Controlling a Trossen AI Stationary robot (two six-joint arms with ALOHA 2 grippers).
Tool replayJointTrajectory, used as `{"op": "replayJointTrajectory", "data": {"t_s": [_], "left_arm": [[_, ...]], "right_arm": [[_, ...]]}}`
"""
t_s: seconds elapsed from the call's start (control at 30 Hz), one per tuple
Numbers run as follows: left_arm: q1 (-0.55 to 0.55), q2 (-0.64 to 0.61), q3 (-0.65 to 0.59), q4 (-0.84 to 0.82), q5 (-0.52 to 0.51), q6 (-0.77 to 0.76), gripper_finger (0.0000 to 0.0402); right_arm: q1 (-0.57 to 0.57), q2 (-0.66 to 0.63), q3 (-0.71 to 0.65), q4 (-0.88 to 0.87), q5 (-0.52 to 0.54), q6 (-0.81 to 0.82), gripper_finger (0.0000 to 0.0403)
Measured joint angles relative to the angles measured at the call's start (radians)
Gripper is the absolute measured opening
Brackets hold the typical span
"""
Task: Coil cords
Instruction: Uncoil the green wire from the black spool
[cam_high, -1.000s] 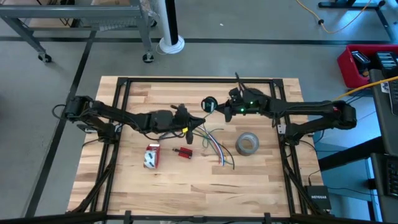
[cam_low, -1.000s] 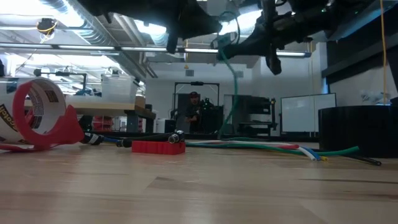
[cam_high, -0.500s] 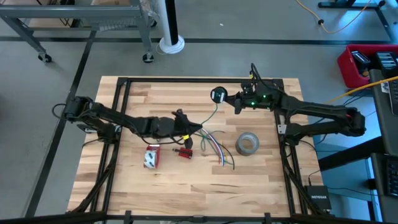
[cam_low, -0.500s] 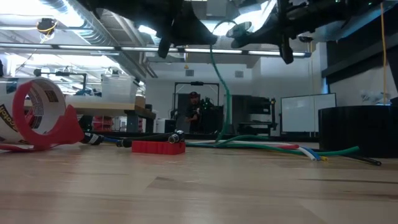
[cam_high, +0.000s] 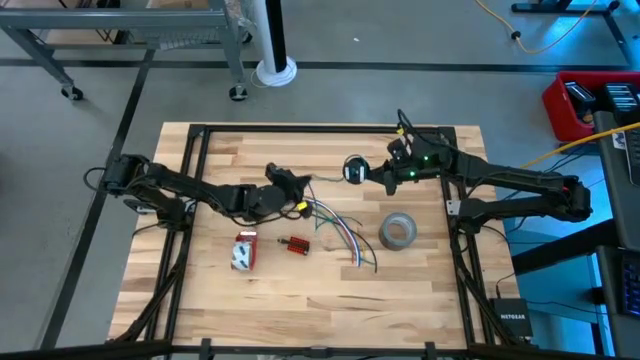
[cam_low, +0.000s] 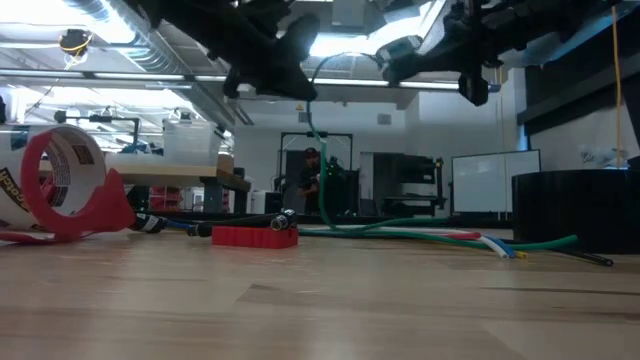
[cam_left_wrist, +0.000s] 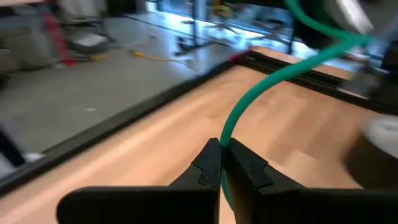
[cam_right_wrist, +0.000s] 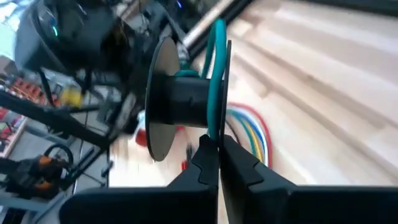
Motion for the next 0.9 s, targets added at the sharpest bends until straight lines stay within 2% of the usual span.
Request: {"op": "replayJointTrajectory", "data": {"t_s": [0.2, 0.33, 0.47, 0.57, 0.73, 0.9], "left_arm": [[0.083, 0.000, 0.000, 0.057, -0.023, 0.001, 0.0005], [0.131, 0.000, 0.000, 0.180, -0.006, 0.031, 0.0005], [0.151, 0.000, 0.000, 0.379, 0.147, 0.088, 0.0005], [0.141, -0.001, 0.000, 0.464, 0.265, 0.109, 0.0005], [0.097, -0.001, 0.001, 0.460, 0.343, 0.086, 0.0005], [0.042, -0.001, 0.001, 0.435, 0.382, 0.085, 0.0005]], "right_arm": [[0.000, 0.002, 0.000, -0.078, 0.000, 0.001, 0.0001], [0.000, 0.003, 0.000, -0.087, 0.001, 0.001, 0.0001], [0.000, 0.027, 0.000, -0.082, 0.063, 0.001, 0.0001], [0.000, 0.059, 0.000, -0.078, 0.128, 0.001, 0.0001], [-0.001, 0.124, 0.000, -0.004, 0.197, 0.001, 0.0001], [-0.001, 0.178, 0.000, 0.123, 0.203, 0.001, 0.0001]]}}
